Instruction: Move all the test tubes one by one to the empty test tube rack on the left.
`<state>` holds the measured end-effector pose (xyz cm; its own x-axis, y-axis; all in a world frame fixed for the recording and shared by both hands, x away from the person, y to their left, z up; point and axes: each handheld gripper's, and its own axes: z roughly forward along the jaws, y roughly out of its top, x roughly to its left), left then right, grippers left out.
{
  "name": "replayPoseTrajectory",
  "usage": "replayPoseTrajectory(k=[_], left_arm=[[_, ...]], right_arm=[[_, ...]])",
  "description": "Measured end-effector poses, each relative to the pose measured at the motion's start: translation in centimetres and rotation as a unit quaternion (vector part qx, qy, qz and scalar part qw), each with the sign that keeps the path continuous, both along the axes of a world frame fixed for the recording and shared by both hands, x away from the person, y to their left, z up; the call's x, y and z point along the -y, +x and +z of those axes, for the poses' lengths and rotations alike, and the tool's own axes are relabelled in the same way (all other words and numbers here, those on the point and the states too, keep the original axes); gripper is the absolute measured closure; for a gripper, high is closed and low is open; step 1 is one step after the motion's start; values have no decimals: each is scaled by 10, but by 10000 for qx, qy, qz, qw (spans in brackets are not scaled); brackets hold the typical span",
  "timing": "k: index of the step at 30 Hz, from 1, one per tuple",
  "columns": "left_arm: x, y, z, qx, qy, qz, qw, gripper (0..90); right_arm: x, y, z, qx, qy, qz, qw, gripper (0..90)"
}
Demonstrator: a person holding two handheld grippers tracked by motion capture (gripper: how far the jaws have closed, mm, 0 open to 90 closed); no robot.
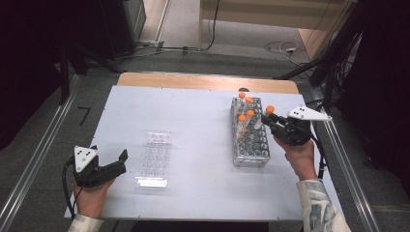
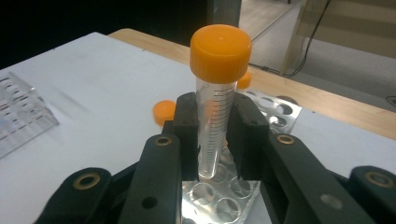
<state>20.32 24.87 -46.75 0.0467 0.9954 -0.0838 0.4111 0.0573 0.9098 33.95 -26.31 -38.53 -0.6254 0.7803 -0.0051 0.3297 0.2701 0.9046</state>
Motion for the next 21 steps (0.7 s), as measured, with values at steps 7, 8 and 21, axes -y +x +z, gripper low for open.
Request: replayPoseTrajectory(k=[7, 8, 21], left_arm=[[7, 7, 11, 147, 120, 5, 9998, 37], [9, 8, 13, 164, 125, -54, 9998, 37], [34, 23, 18, -101, 40, -615, 9980, 36]], right_arm=[[-17, -13, -7, -107, 101, 319, 9994, 721], [-20, -14, -7, -120, 112, 347, 9993, 721], [-78, -26, -19, -201, 68, 922, 9955, 721]])
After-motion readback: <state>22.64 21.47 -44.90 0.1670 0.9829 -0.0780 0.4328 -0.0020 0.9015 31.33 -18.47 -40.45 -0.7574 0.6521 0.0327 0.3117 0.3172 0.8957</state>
